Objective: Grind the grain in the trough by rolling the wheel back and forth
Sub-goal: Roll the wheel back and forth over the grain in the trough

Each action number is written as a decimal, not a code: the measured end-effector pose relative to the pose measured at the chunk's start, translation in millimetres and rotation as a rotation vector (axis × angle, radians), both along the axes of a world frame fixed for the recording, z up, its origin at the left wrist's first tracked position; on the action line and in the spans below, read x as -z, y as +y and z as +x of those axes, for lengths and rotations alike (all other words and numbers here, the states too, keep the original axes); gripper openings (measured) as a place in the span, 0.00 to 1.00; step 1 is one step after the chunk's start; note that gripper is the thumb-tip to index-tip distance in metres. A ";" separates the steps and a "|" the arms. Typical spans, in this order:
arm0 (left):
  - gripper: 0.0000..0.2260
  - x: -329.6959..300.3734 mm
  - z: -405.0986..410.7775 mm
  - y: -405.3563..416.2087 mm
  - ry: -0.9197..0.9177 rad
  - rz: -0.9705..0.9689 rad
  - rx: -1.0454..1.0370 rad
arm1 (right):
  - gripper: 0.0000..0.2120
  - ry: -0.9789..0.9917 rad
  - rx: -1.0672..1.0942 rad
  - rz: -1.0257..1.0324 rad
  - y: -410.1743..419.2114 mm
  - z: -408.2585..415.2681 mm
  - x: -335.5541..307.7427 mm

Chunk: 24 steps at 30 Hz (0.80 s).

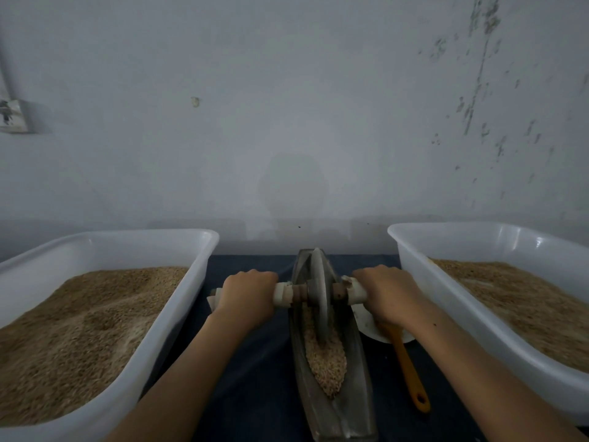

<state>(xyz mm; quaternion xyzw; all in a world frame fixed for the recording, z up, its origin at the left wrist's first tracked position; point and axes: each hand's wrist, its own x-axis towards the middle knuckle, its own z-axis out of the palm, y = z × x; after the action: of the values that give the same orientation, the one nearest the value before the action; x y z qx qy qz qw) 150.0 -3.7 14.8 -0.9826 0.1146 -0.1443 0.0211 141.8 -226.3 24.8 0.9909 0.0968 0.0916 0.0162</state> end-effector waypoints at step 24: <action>0.07 -1.3 -2.3 1.1 0.037 -0.017 0.005 | 0.07 -0.059 0.010 -0.023 0.8 1.7 1.5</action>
<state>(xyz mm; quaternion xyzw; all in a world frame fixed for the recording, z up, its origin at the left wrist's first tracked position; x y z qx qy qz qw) 147.7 -2.6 16.1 -0.9850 0.1162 -0.1270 0.0102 143.6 -225.5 23.3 0.9880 0.0926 0.1197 0.0307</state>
